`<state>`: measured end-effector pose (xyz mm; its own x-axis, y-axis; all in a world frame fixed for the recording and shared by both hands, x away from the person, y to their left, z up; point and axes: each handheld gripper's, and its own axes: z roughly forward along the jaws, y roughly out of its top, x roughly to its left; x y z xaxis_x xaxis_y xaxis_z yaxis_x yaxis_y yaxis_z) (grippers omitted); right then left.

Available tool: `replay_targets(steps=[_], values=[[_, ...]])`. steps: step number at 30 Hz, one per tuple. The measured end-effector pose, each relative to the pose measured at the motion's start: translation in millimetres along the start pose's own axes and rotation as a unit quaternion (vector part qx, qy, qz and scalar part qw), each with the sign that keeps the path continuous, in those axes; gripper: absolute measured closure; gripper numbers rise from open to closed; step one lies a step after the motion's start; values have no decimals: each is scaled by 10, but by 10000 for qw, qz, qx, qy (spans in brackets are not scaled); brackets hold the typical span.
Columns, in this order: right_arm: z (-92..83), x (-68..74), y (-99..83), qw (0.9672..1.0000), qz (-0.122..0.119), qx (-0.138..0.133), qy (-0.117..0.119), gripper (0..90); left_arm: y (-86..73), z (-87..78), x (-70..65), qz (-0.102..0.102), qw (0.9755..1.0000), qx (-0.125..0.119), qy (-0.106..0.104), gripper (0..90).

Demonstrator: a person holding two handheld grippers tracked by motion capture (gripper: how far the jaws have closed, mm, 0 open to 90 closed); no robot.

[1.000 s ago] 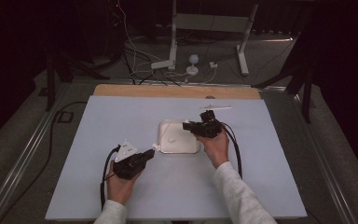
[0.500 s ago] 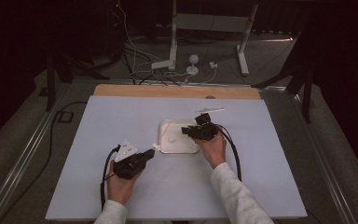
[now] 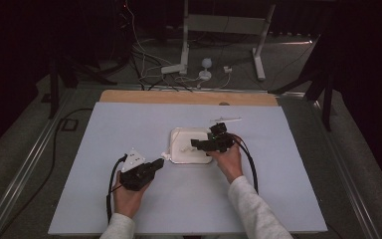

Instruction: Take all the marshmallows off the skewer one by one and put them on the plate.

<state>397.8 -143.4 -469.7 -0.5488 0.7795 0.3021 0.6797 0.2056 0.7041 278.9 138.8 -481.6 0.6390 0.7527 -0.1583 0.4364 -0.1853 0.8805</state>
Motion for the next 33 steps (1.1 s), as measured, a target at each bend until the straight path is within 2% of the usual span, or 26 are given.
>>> replay_targets(steps=[1, 8, 20, 29, 33], values=[[-41, 35, 0, 9999, -25, -56, 114, 154, 0, 1, 0, 0, 10000, 0, 5, 898], [-152, 164, 16, 9989, -112, -199, 399, 139, -2, 6, -3, -9, 10000, -6, 10, 898], [-202, 375, 9, 9958, -254, -134, 873, 119, -6, 22, -10, 3, 10000, 0, 10, 897], [-152, 500, -14, 9908, -309, -32, 1314, 157, -6, 34, -24, 29, 10000, -13, -8, 897], [-87, 574, -31, 9881, -363, 59, 1495, 211, -4, 35, -32, 38, 10000, -34, -28, 897]])
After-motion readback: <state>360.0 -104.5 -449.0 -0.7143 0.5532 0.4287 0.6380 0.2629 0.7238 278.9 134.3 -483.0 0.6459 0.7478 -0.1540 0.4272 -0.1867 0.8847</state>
